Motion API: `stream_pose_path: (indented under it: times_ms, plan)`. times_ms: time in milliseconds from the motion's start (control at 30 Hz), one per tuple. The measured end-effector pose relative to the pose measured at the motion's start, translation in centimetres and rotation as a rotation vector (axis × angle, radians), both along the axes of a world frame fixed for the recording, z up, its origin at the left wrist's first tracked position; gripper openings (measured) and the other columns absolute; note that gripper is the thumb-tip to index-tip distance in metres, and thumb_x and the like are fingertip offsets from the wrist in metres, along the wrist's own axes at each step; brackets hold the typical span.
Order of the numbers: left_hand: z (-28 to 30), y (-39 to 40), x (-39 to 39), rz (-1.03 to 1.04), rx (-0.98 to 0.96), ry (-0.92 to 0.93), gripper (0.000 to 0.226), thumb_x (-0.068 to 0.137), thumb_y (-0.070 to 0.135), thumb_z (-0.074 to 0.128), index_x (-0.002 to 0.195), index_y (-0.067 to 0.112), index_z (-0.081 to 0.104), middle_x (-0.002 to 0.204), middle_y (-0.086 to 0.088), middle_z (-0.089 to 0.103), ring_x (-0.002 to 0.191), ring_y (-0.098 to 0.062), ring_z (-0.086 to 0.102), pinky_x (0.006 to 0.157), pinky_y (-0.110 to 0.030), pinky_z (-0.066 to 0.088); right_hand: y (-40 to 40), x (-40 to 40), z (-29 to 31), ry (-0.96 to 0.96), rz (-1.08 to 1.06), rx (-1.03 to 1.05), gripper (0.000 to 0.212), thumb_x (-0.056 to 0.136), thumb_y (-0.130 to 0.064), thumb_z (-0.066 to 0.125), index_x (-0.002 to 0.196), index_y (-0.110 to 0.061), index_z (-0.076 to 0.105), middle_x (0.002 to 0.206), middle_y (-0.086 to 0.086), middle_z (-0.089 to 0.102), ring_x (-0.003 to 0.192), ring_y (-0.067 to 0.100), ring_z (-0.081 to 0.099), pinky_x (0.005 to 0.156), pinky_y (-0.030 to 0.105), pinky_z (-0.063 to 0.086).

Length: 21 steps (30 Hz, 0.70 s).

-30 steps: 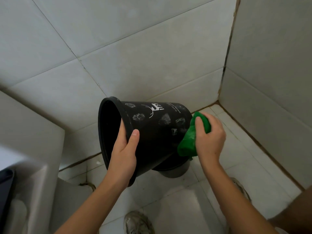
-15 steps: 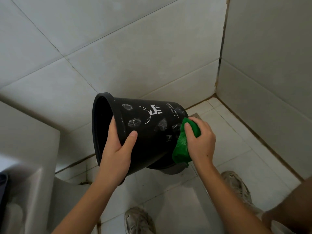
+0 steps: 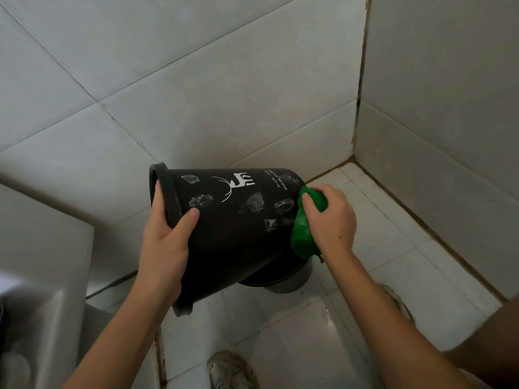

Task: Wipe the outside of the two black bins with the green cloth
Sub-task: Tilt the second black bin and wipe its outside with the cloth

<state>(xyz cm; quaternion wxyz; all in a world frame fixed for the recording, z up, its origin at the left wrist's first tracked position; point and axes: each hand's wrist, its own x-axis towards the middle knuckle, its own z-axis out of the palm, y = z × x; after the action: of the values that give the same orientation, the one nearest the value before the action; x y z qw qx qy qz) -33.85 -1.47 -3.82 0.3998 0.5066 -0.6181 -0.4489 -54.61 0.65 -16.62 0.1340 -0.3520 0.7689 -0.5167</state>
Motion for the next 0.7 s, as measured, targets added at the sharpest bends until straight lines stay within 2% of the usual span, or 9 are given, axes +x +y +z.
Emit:
stream_pose_path:
  times_ms: [100, 267, 367, 433, 500, 600, 700]
  plan:
    - [-0.2, 0.0, -0.3, -0.001, 0.003, 0.027, 0.061, 0.098, 0.002, 0.048, 0.149, 0.032, 0.034, 0.122, 0.005, 0.066, 0.101, -0.007, 0.069, 0.074, -0.018, 0.056, -0.4, 2.8, 1.9, 0.186, 0.105, -0.038, 0.024, 0.089, -0.036, 0.059, 0.106, -0.021, 0.067, 0.097, -0.002, 0.061, 0.082, 0.014, 0.056, 0.061, 0.018, 0.033]
    - [0.0, -0.4, 0.3, -0.034, 0.030, 0.044, 0.060, 0.098, 0.005, 0.048, 0.148, 0.036, 0.035, 0.125, 0.006, 0.064, 0.105, -0.011, 0.068, 0.074, -0.022, 0.058, -0.3, 6.0, 4.5, 0.400, 0.332, -0.231, 0.032, 0.087, -0.042, 0.051, 0.102, -0.020, 0.068, 0.090, -0.001, 0.060, 0.078, 0.012, 0.058, 0.061, 0.022, 0.046]
    - [-0.1, -0.5, 0.6, -0.032, 0.033, 0.037, 0.061, 0.098, 0.006, 0.049, 0.148, 0.040, 0.035, 0.128, 0.007, 0.064, 0.108, -0.012, 0.066, 0.079, -0.022, 0.057, -1.4, 3.2, 3.7, 0.347, 0.215, -0.106, 0.028, 0.089, -0.041, 0.055, 0.105, -0.021, 0.067, 0.093, 0.000, 0.060, 0.079, 0.017, 0.057, 0.064, 0.024, 0.039]
    - [-0.3, -0.4, 0.6, -0.038, 0.037, 0.038, 0.061, 0.098, 0.007, 0.050, 0.148, 0.040, 0.034, 0.129, 0.008, 0.062, 0.110, -0.012, 0.066, 0.080, -0.021, 0.057, -2.1, 0.5, 2.2, 0.249, 0.128, 0.062, 0.027, 0.092, -0.041, 0.055, 0.110, -0.025, 0.065, 0.100, 0.000, 0.061, 0.085, 0.019, 0.057, 0.067, 0.026, 0.035]
    - [-0.4, -0.4, 0.6, -0.038, 0.045, 0.060, 0.061, 0.098, 0.008, 0.050, 0.148, 0.040, 0.034, 0.130, 0.007, 0.062, 0.111, -0.013, 0.066, 0.082, -0.023, 0.057, -2.3, -1.3, 1.2, 0.152, 0.039, 0.144, 0.026, 0.091, -0.042, 0.055, 0.109, -0.028, 0.065, 0.102, 0.001, 0.061, 0.090, 0.023, 0.058, 0.068, 0.027, 0.034]
    - [-0.5, -0.4, 0.4, -0.034, 0.038, 0.069, 0.060, 0.098, 0.007, 0.050, 0.148, 0.038, 0.035, 0.130, 0.006, 0.063, 0.112, -0.014, 0.065, 0.084, -0.023, 0.056, -1.8, -0.4, 1.4, 0.144, 0.057, 0.140, 0.025, 0.090, -0.039, 0.058, 0.109, -0.025, 0.066, 0.101, 0.001, 0.061, 0.086, 0.021, 0.057, 0.068, 0.026, 0.032]
    - [-0.5, -0.3, 0.2, -0.035, 0.030, 0.081, 0.060, 0.098, 0.004, 0.049, 0.148, 0.035, 0.037, 0.126, 0.006, 0.066, 0.108, -0.012, 0.067, 0.079, -0.020, 0.056, -0.5, 3.5, 3.3, 0.240, 0.179, -0.034, 0.027, 0.087, -0.041, 0.059, 0.106, -0.023, 0.067, 0.096, 0.000, 0.061, 0.081, 0.016, 0.056, 0.065, 0.023, 0.038]
